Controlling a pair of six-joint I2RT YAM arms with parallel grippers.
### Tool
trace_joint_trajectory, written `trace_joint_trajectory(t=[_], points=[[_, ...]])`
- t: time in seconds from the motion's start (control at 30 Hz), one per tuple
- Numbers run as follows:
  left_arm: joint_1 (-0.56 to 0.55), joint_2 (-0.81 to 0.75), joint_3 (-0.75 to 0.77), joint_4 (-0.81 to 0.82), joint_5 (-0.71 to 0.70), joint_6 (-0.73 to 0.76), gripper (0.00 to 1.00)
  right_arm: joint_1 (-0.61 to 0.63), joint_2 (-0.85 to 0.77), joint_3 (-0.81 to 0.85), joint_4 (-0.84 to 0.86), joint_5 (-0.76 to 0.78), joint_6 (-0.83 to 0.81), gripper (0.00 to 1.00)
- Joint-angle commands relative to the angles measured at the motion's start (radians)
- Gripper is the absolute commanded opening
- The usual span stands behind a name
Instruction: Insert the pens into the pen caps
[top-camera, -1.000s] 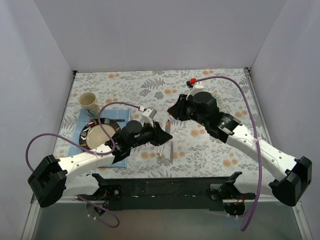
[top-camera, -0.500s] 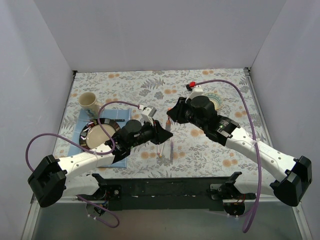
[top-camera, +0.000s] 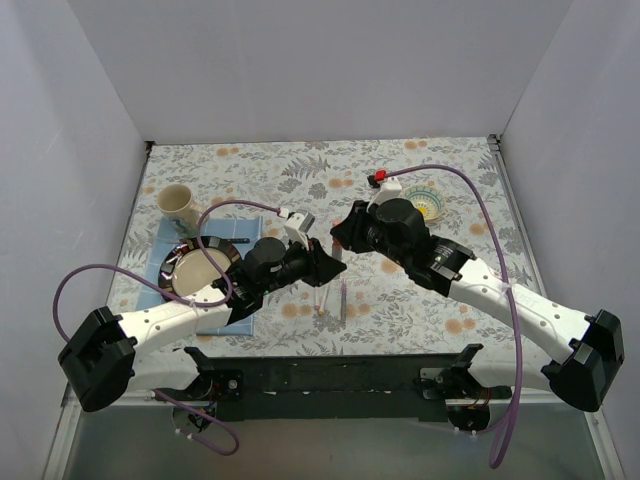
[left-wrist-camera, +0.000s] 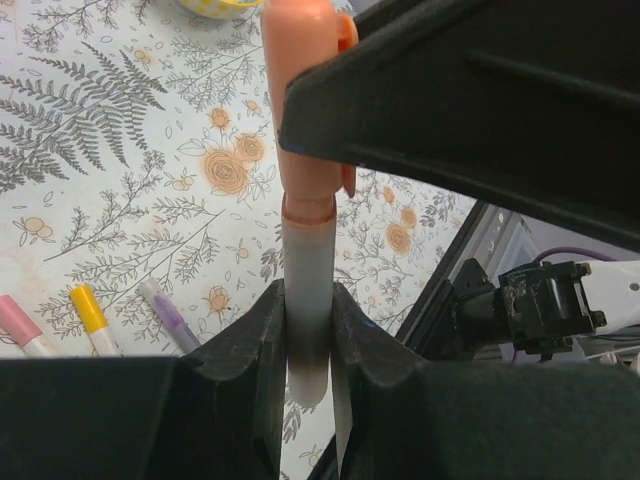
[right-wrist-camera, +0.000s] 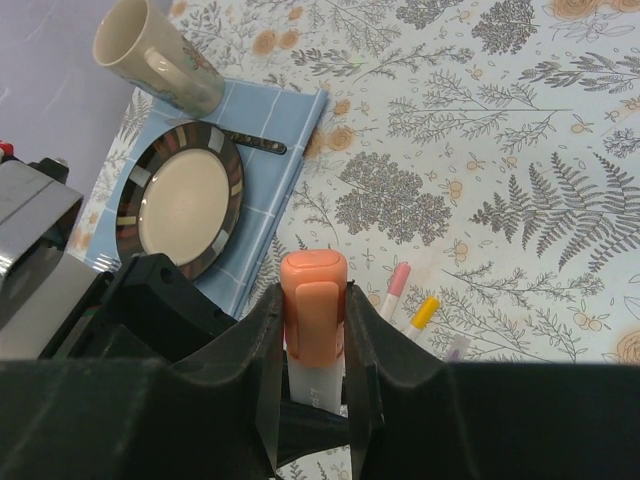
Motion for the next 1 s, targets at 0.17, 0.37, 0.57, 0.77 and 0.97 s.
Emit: trace_joint_trajectory(t=[0.17,0.37,0.57,0.77,0.97], points=[[-0.004,-0.01,0.053,0.037,-0.118,0.032,0.0,0.079,-0.022,-0.034,-0.004,0.117,0.037,0.01],[-0.004,-0.01,0.074,0.057,-0.116,0.048,0.0,0.113,-0.038,-0.086,0.041,0.097,0.029,0.01],[-0.003,-0.023,0.082,0.103,-0.107,0.092,0.0,0.13,-0.063,-0.169,0.091,0.001,0.046,0.01],[0.002,0.003,0.115,0.116,-0.161,0.121,0.0,0.176,-0.049,-0.223,0.108,-0.019,0.075,0.01],[0.007,0.036,0.165,0.11,-0.238,0.161,0.0,0.246,-0.034,-0.291,0.134,0.004,0.142,0.01]])
